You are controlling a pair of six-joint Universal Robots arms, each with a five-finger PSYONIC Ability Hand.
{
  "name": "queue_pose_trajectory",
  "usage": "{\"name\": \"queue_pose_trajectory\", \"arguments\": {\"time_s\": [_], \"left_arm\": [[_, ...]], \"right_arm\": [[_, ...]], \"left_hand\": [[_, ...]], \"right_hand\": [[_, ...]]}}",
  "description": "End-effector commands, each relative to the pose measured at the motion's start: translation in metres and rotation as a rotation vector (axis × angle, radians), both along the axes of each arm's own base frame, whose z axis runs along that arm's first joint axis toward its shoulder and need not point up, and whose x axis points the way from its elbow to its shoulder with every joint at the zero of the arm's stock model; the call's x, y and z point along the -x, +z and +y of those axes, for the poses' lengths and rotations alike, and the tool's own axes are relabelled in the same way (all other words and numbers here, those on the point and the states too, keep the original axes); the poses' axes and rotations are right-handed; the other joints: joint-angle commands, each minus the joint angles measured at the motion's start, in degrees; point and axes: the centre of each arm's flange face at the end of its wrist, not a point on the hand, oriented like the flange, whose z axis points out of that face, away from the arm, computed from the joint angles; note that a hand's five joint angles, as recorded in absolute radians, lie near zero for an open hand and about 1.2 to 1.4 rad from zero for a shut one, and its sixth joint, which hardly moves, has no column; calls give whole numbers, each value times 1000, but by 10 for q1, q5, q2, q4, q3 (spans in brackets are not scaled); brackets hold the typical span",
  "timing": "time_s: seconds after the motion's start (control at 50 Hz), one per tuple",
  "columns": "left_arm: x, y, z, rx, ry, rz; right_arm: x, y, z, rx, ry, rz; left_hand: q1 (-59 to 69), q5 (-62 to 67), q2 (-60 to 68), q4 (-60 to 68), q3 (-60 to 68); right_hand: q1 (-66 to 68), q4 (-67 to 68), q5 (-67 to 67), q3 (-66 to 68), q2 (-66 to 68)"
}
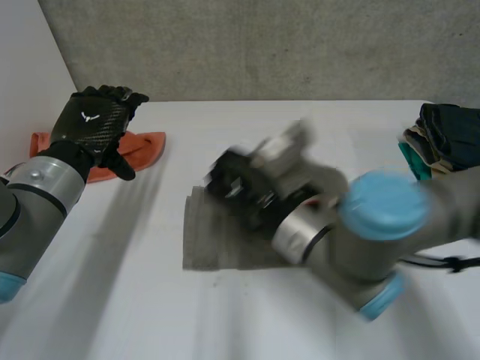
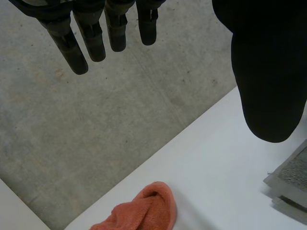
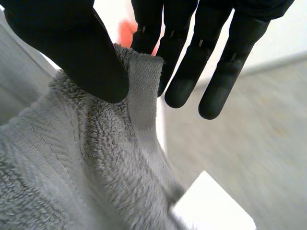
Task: Fold the laundry.
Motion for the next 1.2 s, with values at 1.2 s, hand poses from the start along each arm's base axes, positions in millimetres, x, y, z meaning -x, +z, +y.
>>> {"name": "queue_pose_trajectory", "arguments": {"time_s": [1.2], "left_arm": [[52,20,23,54,-161,104]], "right_arm": [[25,25,-6,-514,-400,-207]], "left_hand": [[16,-3,5,10,5]], "right_hand": [[-536,-586,-566,-581,-574]]}}
